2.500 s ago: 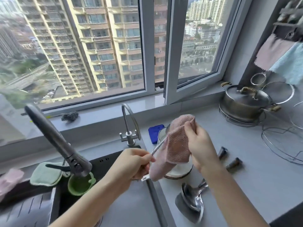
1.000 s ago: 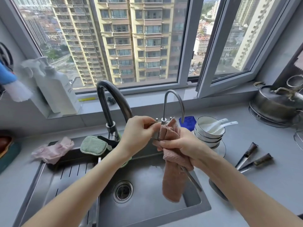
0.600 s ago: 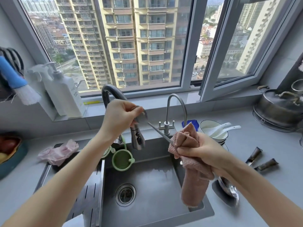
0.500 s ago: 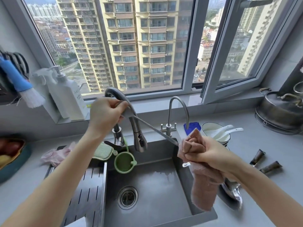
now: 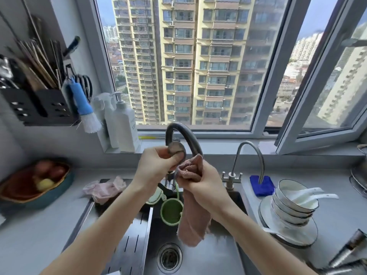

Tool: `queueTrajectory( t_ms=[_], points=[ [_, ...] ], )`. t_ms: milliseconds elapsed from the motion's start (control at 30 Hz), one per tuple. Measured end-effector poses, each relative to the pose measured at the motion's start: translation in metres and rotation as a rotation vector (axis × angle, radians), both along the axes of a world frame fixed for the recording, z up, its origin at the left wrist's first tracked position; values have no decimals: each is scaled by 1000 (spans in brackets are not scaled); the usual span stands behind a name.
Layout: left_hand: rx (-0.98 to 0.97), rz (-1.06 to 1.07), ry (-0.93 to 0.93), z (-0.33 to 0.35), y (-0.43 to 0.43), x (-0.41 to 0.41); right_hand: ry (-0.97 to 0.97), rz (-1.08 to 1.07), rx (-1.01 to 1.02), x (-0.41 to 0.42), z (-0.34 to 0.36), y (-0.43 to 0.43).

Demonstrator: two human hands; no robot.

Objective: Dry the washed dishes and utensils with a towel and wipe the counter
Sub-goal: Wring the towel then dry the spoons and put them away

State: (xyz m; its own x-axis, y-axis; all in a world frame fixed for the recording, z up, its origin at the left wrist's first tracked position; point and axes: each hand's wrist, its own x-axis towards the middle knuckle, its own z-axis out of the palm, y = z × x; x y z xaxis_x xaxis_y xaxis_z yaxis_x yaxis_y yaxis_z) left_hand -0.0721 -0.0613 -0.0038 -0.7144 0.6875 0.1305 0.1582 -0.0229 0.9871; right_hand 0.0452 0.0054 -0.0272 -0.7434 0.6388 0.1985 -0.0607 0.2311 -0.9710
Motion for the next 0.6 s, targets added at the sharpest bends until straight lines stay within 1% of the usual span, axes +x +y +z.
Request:
queueTrajectory(
  t_ms=[67, 133, 200, 300, 367, 433, 500, 600],
  points=[
    [21, 16, 10, 1, -15, -12, 14, 46, -64, -16, 1, -9],
    [57, 86, 46, 4, -29, -23, 2, 90, -123, -32, 2, -16],
    [99, 172, 94, 14, -46, -40, -5, 121, -122, -50, 9, -21],
    [239, 455, 59, 35, -82, -100, -2, 83, -108, -77, 18, -19],
    [302, 619, 73, 53, -111, -146, -21, 41, -66, -97, 25, -16],
    [310, 703, 135, 64, -134, -184, -22, 57, 59, -127, 38, -20],
    [277, 751, 197, 72, -145, -213, 20, 94, 131, -160, 58, -28],
    [266, 881, 328, 95, -162, -261, 105, 147, 153, -214, 91, -49]
  ],
)
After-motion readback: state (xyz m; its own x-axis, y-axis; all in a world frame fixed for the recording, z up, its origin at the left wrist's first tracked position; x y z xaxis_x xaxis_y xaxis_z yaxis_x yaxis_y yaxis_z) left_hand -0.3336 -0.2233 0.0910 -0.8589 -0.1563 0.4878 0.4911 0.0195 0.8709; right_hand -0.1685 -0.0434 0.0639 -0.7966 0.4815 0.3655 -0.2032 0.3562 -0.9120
